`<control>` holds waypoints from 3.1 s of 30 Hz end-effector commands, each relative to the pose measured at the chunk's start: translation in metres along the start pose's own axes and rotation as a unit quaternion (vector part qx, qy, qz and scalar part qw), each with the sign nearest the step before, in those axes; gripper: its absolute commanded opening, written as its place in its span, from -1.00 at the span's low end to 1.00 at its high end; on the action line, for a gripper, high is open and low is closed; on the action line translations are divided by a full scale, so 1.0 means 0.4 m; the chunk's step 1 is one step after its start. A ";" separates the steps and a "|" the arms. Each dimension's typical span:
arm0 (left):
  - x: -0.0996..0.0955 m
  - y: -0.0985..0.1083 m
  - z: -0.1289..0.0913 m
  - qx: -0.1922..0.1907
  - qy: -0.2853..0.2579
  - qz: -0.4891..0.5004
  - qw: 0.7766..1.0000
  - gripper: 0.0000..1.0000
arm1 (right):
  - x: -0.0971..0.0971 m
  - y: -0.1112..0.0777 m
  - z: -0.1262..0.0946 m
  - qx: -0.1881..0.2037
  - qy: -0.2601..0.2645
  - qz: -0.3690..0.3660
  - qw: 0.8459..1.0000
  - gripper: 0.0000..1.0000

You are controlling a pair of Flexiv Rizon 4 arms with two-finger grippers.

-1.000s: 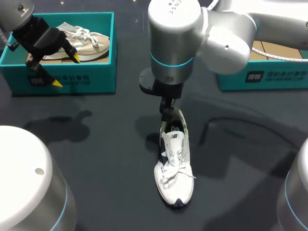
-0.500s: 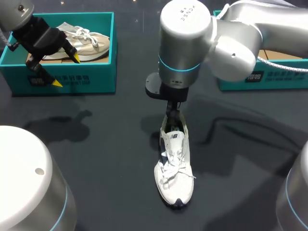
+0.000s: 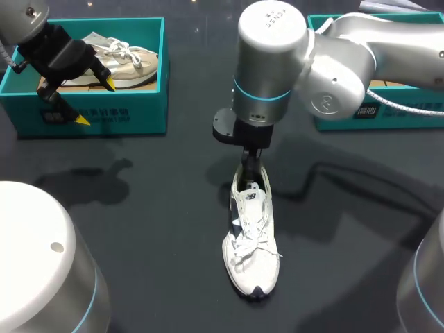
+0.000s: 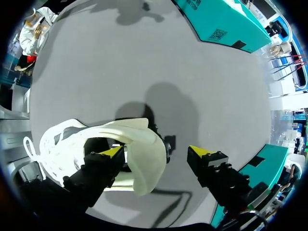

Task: Take the shoe out of the shoebox, open the shoe tongue, remove and reinsert the insole, then place the shoe into the shoebox

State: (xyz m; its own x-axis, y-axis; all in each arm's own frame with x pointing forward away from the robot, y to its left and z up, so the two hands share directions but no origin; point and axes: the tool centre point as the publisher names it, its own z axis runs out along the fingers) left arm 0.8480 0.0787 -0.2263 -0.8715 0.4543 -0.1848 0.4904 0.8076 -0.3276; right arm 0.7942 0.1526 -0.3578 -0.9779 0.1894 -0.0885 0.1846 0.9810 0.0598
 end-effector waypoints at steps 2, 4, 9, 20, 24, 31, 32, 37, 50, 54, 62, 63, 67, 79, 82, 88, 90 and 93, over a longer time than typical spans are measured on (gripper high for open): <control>0.003 -0.001 -0.001 -0.002 -0.001 0.000 1.000 1.00 | -0.006 -0.003 0.030 -0.004 0.012 0.000 1.000 0.62; 0.003 -0.001 -0.001 -0.002 -0.001 0.000 1.000 1.00 | -0.004 -0.004 0.035 -0.005 0.015 0.000 1.000 0.57; 0.003 -0.001 -0.001 -0.002 -0.001 0.000 1.000 1.00 | 0.001 -0.005 0.044 -0.003 0.021 -0.001 1.000 0.40; 0.003 -0.001 -0.001 -0.002 -0.001 0.000 1.000 1.00 | 0.019 -0.008 0.065 -0.001 0.033 -0.003 0.999 0.16; 0.003 -0.001 -0.001 -0.002 -0.001 0.000 1.000 1.00 | 0.027 -0.009 0.064 -0.003 0.033 -0.002 0.999 -0.49; 0.003 -0.001 -0.001 -0.002 -0.001 0.000 1.000 1.00 | 0.037 -0.011 0.044 -0.001 0.024 -0.002 1.000 -1.00; 0.003 -0.001 -0.001 -0.002 -0.001 0.000 1.000 1.00 | 0.037 -0.012 0.038 -0.001 0.021 -0.001 1.000 -1.00; 0.003 -0.001 -0.001 -0.002 -0.001 0.000 1.000 1.00 | 0.030 -0.024 -0.010 0.003 0.002 0.006 1.000 -1.00; 0.003 -0.001 -0.001 -0.002 -0.001 0.000 1.000 1.00 | -0.061 -0.094 -0.171 0.003 -0.052 0.033 0.998 -1.00; 0.003 -0.001 -0.001 -0.002 -0.001 0.000 1.000 1.00 | -0.061 -0.094 -0.171 0.003 -0.052 0.033 0.998 -1.00; 0.003 -0.001 -0.001 -0.002 -0.001 0.000 1.000 1.00 | -0.056 -0.097 -0.185 -0.007 -0.054 0.033 0.998 -1.00; 0.003 -0.001 -0.001 -0.002 -0.001 0.000 1.000 1.00 | -0.053 -0.103 -0.201 -0.009 -0.061 0.033 0.998 -1.00; 0.003 -0.001 -0.001 -0.002 -0.001 0.000 1.000 1.00 | -0.083 -0.157 -0.271 0.010 -0.083 0.046 0.995 -1.00; 0.003 -0.001 -0.001 -0.002 -0.001 0.000 1.000 1.00 | -0.214 -0.262 -0.446 0.061 -0.110 0.038 0.991 -1.00; 0.003 -0.001 -0.001 -0.002 -0.001 0.000 1.000 1.00 | -0.245 -0.266 -0.480 0.061 -0.115 0.019 0.991 -1.00; 0.003 -0.001 -0.001 -0.002 -0.001 0.000 1.000 1.00 | -0.245 -0.266 -0.480 0.061 -0.115 0.019 0.991 -1.00; 0.003 -0.001 -0.001 -0.002 -0.001 0.000 1.000 1.00 | -0.245 -0.266 -0.480 0.061 -0.115 0.019 0.991 -1.00; 0.003 -0.001 -0.001 -0.002 -0.001 0.000 1.000 1.00 | -0.245 -0.266 -0.480 0.061 -0.115 0.019 0.991 -1.00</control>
State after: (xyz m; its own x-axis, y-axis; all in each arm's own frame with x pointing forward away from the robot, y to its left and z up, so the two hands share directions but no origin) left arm 0.8480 0.0787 -0.2263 -0.8715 0.4543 -0.1848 0.4904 0.8076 -0.3276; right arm 0.8512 0.0214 -0.1648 -0.9246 0.2159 -0.3139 0.2442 0.9683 -0.0532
